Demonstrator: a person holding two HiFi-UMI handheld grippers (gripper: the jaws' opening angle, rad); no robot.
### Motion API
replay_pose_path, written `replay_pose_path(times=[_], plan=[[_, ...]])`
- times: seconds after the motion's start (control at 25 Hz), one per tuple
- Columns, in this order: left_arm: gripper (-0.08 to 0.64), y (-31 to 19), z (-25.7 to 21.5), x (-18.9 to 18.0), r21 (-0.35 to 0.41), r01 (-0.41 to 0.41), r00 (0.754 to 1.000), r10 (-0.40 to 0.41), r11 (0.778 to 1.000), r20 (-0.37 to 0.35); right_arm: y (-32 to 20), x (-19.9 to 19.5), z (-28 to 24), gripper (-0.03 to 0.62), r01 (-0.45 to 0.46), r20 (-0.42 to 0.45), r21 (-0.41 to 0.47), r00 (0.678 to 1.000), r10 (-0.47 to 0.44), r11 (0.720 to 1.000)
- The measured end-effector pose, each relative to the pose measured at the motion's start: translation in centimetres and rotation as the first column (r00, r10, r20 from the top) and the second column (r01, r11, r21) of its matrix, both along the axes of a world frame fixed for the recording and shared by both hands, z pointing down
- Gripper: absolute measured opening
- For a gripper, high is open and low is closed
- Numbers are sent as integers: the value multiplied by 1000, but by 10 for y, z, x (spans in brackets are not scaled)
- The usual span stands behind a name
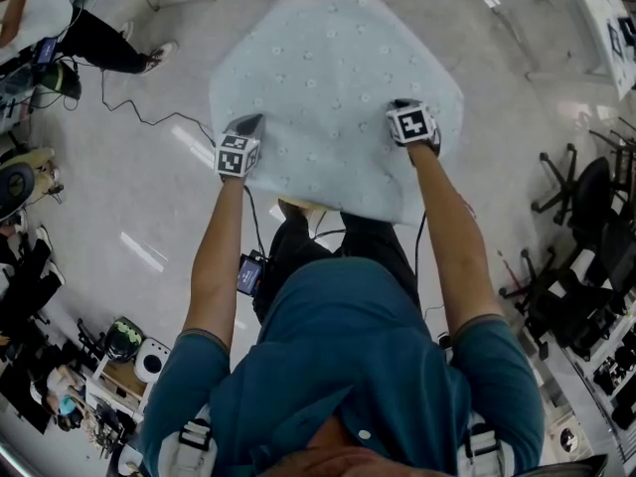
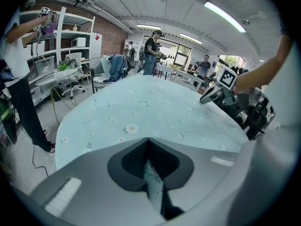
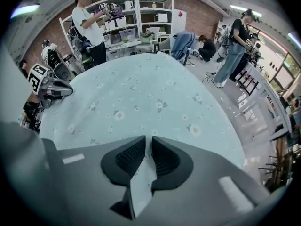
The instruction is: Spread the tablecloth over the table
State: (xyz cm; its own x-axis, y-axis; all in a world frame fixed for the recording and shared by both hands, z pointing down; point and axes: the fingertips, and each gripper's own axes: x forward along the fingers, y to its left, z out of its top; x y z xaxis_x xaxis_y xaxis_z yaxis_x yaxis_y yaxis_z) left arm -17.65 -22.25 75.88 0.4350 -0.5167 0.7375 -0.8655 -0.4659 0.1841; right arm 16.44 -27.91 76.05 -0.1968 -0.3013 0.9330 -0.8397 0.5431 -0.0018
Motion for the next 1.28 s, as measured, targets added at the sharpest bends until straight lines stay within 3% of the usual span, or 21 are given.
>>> replay_pose_path(times=[0.24,0.56,0.72,0.88,0.96,1.08,1.28], plan=[[0,-1,3,1,-17,-11,1000,11,1000,-21,-2,1,3,54,-53,43,-12,998,54,999],[0,1,-5,0,10,-11,998,11,1000,-65,18,2,2,54,-79,32,68,997,77,995],[3,4,-4,3,-11,-25,998,24,1000,-59,17,4,5,54,-85,42,23,996,84,996],[48,1,4,0,-112,-5,999,1,994,-43,7,7,4,55,-46,-5,-18,999,46,999],[0,-1,4,-4,-125,16,999,-22,992,-43,12,5,5,55,-36,-1,-68,999,36,997],[17,2,2,-4,-131,12,998,-20,991,-64,18,1,5,54,-50,30,-111,998,53,993],[38,3,-14,-4,-83,3,998,-9,997,-65,8,2,-14,54,-108,65,-15,992,109,994]])
